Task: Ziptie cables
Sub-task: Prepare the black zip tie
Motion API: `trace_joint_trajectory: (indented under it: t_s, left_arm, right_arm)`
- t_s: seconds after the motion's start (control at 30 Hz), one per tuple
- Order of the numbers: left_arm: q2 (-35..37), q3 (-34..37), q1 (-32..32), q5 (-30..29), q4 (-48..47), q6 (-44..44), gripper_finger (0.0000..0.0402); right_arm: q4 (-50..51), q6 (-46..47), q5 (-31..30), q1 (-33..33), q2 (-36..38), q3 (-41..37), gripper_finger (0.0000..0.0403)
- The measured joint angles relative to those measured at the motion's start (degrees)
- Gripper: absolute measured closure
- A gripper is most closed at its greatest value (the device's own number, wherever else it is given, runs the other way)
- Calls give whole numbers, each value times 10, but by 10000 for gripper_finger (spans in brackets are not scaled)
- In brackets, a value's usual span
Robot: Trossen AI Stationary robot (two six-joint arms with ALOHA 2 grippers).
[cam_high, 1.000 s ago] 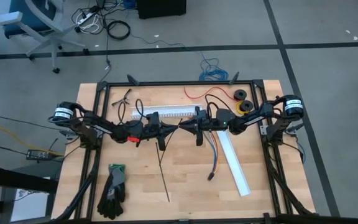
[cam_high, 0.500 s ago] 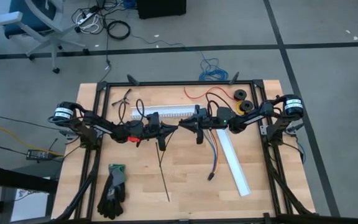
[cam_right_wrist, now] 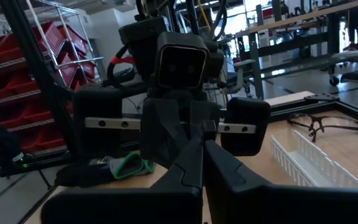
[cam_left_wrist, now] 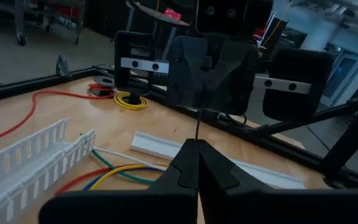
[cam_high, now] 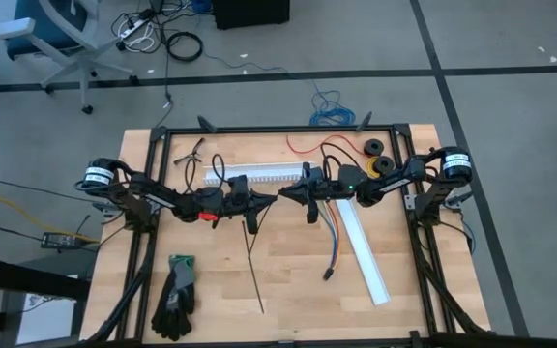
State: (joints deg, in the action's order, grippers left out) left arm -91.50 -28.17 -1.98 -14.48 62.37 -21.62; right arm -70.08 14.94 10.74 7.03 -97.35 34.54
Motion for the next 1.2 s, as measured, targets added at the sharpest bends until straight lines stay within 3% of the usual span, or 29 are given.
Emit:
trace_joint_trajectory:
  t_s: [0.37, 1.2]
  left_arm:
    - [1, -42, 1, 11, -102, -3, 398]
    - [-1, -44, 1, 15, -84, 49, 395]
  right_arm:
    - [23, 1, 16, 0, 0, 13, 403]
    - [72, 7, 25, -5, 1, 22, 403]
